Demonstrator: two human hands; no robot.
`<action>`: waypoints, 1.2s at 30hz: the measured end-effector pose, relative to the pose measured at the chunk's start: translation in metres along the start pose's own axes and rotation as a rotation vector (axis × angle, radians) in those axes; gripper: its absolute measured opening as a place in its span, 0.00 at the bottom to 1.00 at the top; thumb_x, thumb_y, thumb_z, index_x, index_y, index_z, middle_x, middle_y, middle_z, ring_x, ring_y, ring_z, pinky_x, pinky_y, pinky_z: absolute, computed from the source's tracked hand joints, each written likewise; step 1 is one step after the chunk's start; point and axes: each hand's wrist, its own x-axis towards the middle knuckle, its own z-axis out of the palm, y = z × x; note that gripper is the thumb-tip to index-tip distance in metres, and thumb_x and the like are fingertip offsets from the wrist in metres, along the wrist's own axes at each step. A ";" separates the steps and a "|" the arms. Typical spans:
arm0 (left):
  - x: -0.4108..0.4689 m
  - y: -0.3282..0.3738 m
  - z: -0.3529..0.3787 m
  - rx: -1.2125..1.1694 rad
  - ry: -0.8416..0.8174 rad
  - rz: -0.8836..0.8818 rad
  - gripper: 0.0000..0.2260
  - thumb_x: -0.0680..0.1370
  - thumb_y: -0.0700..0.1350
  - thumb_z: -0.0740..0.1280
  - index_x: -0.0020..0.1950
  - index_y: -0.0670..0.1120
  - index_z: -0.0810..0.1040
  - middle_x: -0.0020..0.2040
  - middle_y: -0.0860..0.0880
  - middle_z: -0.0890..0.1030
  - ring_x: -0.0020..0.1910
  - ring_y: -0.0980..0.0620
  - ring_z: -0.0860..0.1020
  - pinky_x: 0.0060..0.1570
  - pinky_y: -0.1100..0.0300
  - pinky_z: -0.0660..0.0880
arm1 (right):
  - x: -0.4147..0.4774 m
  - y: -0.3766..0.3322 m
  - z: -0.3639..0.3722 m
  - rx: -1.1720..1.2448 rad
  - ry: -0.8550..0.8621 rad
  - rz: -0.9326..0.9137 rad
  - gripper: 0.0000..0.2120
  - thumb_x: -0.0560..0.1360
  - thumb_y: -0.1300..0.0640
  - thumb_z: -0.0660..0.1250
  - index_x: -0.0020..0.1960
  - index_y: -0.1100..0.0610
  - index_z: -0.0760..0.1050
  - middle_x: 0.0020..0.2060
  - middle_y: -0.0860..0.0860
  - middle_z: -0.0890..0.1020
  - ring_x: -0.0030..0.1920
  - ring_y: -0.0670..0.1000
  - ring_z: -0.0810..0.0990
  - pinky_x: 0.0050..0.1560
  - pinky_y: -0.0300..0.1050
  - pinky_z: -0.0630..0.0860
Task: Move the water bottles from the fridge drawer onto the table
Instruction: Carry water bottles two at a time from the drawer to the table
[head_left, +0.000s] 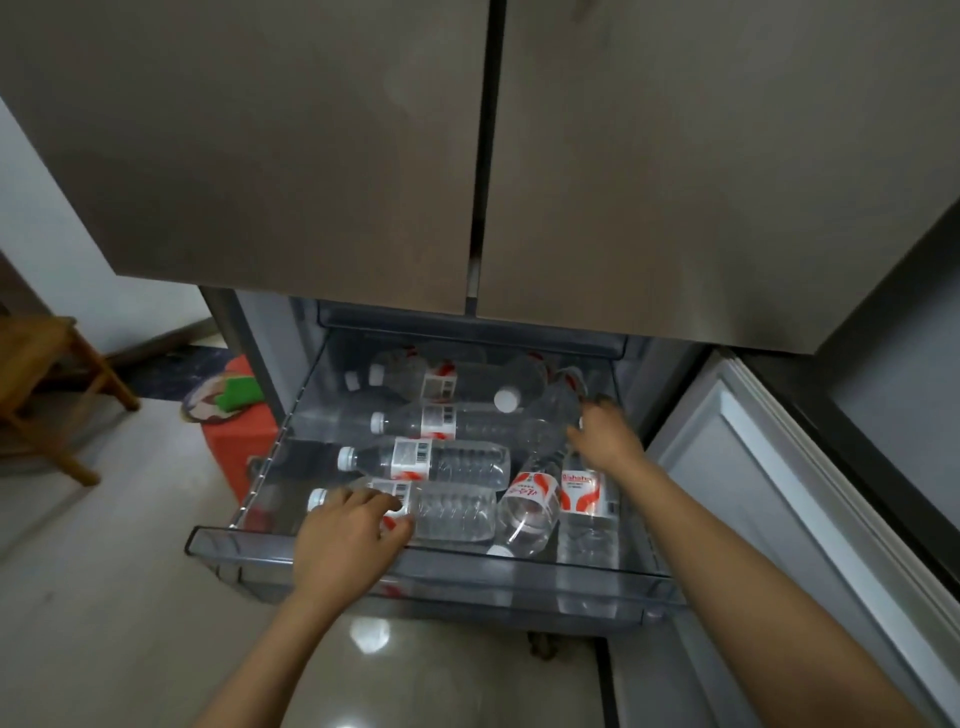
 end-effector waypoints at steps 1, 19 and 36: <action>0.000 -0.001 0.001 -0.005 -0.011 -0.002 0.31 0.65 0.63 0.45 0.48 0.51 0.82 0.50 0.51 0.83 0.53 0.46 0.77 0.44 0.56 0.72 | 0.002 0.000 0.003 -0.003 -0.024 0.015 0.13 0.76 0.54 0.61 0.55 0.62 0.74 0.54 0.59 0.74 0.51 0.57 0.75 0.55 0.50 0.74; 0.069 0.100 0.027 -0.266 -0.990 -0.064 0.24 0.73 0.57 0.67 0.60 0.42 0.72 0.47 0.46 0.79 0.42 0.48 0.79 0.37 0.60 0.77 | -0.110 0.000 -0.032 0.450 0.251 0.026 0.15 0.69 0.67 0.70 0.55 0.58 0.76 0.47 0.50 0.73 0.47 0.48 0.73 0.46 0.31 0.67; 0.057 0.104 0.046 -0.008 -0.714 0.131 0.33 0.73 0.47 0.69 0.70 0.43 0.53 0.60 0.41 0.76 0.57 0.42 0.76 0.53 0.53 0.73 | -0.122 0.002 -0.001 0.722 0.225 0.155 0.40 0.68 0.61 0.73 0.72 0.49 0.54 0.68 0.53 0.68 0.65 0.54 0.69 0.65 0.54 0.68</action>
